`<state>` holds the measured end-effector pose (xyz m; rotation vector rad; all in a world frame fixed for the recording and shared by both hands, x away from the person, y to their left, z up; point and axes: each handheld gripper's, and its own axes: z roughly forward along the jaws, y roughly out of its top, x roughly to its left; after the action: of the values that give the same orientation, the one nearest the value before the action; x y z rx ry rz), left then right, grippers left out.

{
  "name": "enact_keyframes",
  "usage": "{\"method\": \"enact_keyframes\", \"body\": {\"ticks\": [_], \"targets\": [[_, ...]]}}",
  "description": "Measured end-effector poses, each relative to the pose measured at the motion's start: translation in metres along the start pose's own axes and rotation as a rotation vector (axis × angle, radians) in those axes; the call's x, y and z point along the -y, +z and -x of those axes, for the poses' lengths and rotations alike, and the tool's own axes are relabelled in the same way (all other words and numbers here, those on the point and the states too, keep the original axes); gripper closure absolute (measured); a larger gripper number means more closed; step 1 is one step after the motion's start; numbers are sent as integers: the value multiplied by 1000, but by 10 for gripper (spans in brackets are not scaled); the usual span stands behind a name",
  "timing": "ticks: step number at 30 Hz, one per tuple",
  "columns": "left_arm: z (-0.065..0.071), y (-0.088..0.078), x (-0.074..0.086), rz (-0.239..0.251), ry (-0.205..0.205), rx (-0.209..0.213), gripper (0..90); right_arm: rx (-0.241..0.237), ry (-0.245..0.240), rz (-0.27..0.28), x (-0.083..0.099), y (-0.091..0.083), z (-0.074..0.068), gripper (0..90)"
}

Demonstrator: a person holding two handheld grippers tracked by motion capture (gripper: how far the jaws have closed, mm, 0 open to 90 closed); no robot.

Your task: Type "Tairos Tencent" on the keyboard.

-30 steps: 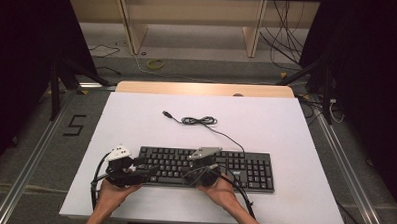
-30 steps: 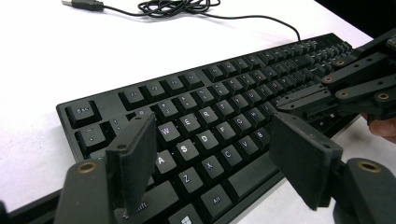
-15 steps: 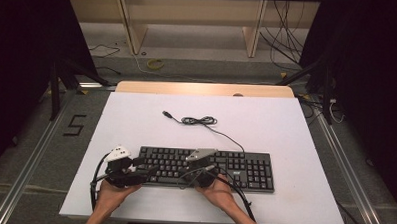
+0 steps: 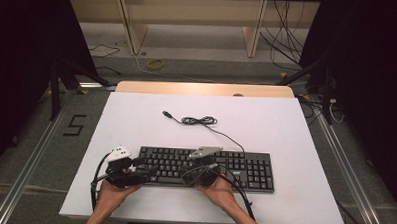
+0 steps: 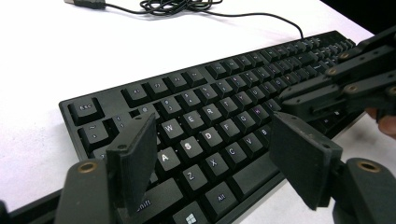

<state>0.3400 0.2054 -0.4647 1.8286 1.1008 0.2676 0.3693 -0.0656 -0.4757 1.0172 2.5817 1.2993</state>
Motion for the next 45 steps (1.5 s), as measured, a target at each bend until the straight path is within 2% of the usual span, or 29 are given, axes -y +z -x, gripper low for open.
{"method": "enact_keyframes", "body": {"ticks": [7, 16, 20, 28, 37, 45], "targets": [[0, 0, 0, -1, 3, 0, 321, -5, 15, 31, -2, -8, 3, 762], [2, 1, -1, -2, 10, 5, 323, -19, 25, 56, -3, -14, 7, 546], [3, 3, -1, -4, 13, 15, 348, -7, 27, 61, -4, -18, 9, 475], [7, 5, -1, -15, 35, 39, 456, 1, 41, 74, -4, -23, 13, 417], [12, 10, -2, -28, 65, 61, 631, 1, 40, 75, -4, -24, 13, 390], [17, 19, -4, -75, 103, 64, 764, 2, 41, 84, -3, -28, 14, 368]]}}
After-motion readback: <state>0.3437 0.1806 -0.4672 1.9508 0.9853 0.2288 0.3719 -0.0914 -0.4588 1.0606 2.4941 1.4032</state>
